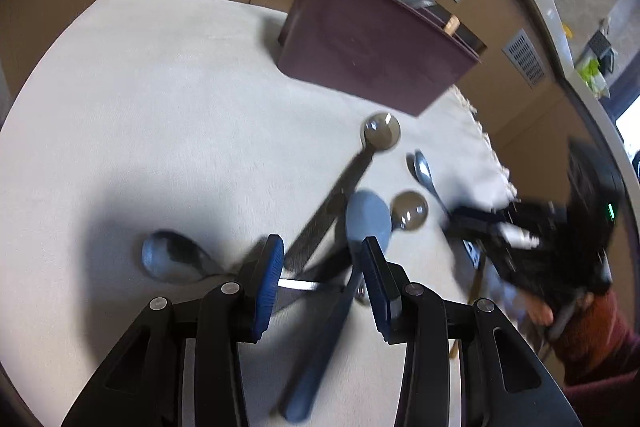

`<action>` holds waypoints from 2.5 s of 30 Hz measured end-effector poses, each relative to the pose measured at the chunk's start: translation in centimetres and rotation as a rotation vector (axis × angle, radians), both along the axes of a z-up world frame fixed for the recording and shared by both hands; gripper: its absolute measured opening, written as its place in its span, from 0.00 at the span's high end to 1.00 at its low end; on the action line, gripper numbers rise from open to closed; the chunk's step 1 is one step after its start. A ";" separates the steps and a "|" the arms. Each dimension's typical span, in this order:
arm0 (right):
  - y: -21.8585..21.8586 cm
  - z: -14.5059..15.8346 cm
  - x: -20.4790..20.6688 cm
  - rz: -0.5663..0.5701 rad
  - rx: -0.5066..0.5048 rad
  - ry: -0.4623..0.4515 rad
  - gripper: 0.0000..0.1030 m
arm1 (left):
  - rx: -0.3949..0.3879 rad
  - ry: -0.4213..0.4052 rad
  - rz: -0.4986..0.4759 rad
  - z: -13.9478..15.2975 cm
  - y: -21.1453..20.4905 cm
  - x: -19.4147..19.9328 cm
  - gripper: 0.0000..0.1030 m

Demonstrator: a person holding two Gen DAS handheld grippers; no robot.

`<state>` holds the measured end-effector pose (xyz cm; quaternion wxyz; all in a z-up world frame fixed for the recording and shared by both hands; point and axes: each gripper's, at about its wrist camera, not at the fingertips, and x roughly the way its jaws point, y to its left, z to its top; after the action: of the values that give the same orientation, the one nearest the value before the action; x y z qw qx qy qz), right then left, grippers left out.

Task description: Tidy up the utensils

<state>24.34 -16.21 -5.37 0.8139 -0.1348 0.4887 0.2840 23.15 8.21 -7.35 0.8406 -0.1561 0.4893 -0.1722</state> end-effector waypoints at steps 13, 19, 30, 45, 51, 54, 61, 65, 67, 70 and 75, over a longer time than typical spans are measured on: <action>3.6 -0.7 5.4 0.017 0.006 -0.043 0.54 | 0.137 -0.088 -0.002 2.7 -1.4 -1.3 0.60; 2.3 -0.9 4.1 -0.014 0.014 -0.130 0.77 | 0.189 -0.103 -0.025 3.3 -2.4 0.5 0.60; -4.5 1.4 1.8 -0.176 0.144 -0.086 0.76 | 0.151 -0.109 -0.197 2.8 -5.4 6.7 0.60; -7.6 4.0 -2.4 -0.295 0.216 -0.151 0.76 | 0.409 -0.054 -0.315 0.4 -11.8 11.6 0.60; -6.7 5.2 -3.5 -0.285 0.194 -0.208 0.76 | 0.419 -0.064 -0.290 0.3 -12.2 11.7 0.61; -6.4 5.8 -4.1 -0.288 0.197 -0.223 0.76 | 0.394 -0.075 -0.287 0.6 -12.4 11.0 0.66; -5.2 7.2 -5.4 -0.258 0.176 -0.267 0.76 | 0.254 -0.168 -0.234 4.9 -10.1 7.2 0.66; -4.9 8.0 -6.0 -0.258 0.177 -0.282 0.76 | 0.194 -0.233 -0.186 7.8 -8.3 4.5 0.66; -4.7 8.4 -6.3 -0.262 0.177 -0.289 0.76 | 0.165 -0.263 -0.164 9.2 -7.3 3.2 0.66; -4.5 8.9 -6.7 -0.262 0.183 -0.295 0.76 | 0.136 -0.302 -0.141 10.9 -6.4 1.0 0.66; -4.0 10.3 -7.4 -0.262 0.192 -0.326 0.76 | 0.095 -0.359 -0.125 13.2 -5.8 -1.6 0.66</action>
<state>16.96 -20.20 4.96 0.9211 -0.0364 0.3346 0.1957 21.58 2.43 5.88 0.9084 -0.0525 0.3479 -0.2260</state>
